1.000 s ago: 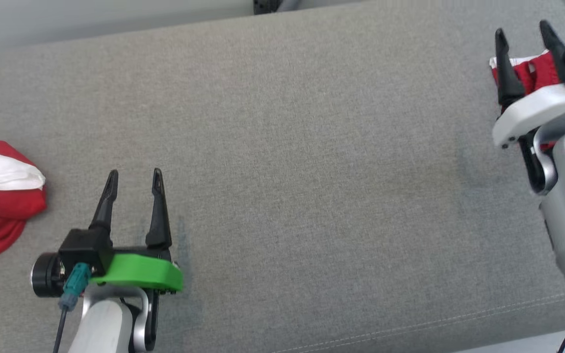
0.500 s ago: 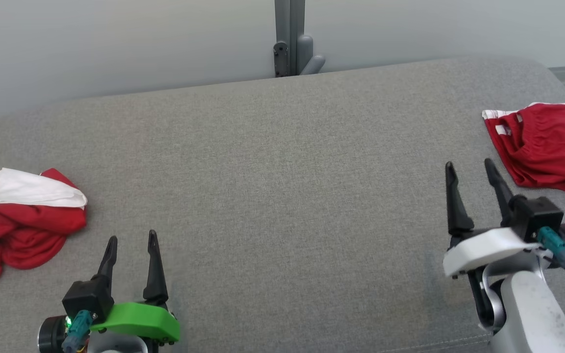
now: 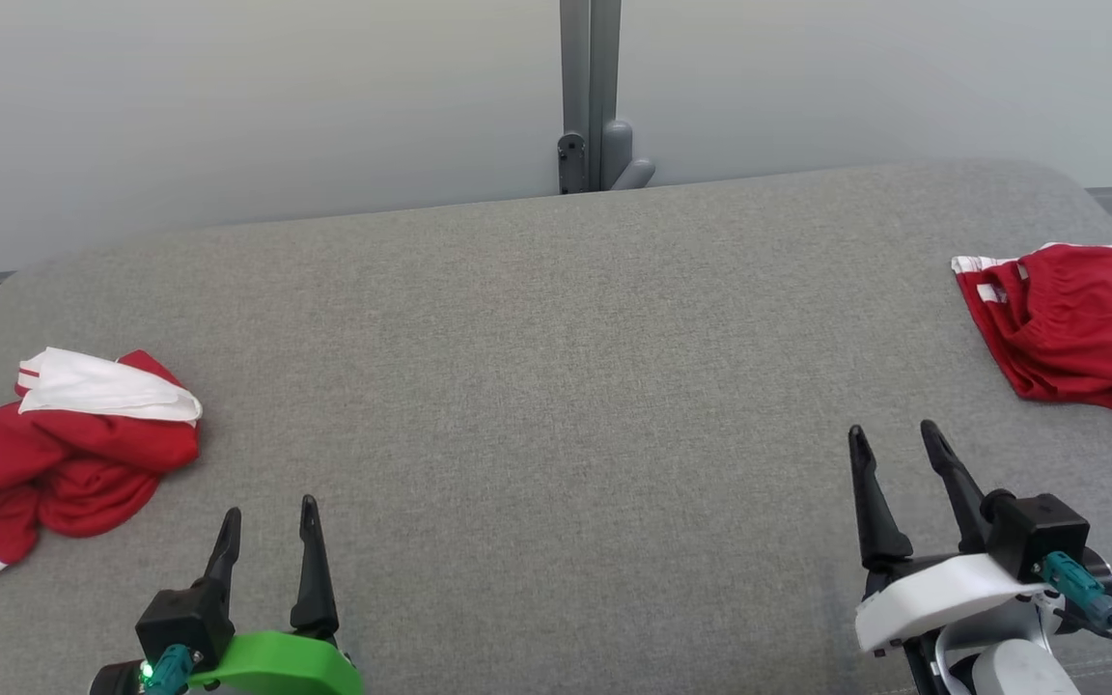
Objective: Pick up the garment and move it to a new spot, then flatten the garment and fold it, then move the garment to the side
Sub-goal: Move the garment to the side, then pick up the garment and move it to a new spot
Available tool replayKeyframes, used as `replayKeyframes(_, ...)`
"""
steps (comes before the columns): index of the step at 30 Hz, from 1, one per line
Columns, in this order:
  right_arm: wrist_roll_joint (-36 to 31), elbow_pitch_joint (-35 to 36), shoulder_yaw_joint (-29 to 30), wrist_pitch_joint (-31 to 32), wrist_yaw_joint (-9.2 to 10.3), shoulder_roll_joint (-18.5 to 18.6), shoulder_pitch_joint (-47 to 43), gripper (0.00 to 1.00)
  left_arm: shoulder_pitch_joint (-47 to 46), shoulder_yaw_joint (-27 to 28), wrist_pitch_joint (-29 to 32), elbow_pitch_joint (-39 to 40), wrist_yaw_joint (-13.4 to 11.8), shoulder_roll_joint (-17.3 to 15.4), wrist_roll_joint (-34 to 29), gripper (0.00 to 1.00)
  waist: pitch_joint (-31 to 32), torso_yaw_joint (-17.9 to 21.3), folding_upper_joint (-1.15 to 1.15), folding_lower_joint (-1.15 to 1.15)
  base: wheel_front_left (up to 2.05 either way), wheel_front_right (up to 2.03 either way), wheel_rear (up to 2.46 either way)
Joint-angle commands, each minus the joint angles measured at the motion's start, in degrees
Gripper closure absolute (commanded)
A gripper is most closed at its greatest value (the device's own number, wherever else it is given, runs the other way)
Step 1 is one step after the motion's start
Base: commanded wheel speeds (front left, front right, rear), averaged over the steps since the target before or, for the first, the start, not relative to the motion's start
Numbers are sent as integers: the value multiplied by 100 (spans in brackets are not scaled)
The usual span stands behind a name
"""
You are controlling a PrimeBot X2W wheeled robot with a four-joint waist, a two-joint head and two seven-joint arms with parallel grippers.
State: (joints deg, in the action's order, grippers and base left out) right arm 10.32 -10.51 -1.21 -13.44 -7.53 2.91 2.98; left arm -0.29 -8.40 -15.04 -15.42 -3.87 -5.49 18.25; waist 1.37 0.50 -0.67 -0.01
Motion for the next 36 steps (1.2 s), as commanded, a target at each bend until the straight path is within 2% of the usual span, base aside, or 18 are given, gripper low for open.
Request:
replayKeyframes(1, 65, -8, -82, -24, 8, 2, -124, 0, 72, 16, -17, -28, 58, 25, -29, 0, 44, -35, 67, 1, 0, 0, 0)
replayKeyframes(27, 183, -198, -212, -77, 8, 2, -251, 0, 127, 76, -17, -11, 243, 163, -221, 0, 210, -169, 67, 1, 0, 0, 0)
replayKeyframes(31, 164, -186, -173, -80, 8, 2, -266, 0, 81, 76, -18, -6, 258, 170, -247, 0, 228, -355, 67, 1, 0, 0, 0)
replayKeyframes(36, 204, -159, -172, -95, 8, 1, -293, 0, 18, 72, -11, -3, 264, 153, -282, 0, 274, -899, 67, 1, 0, 0, 0)
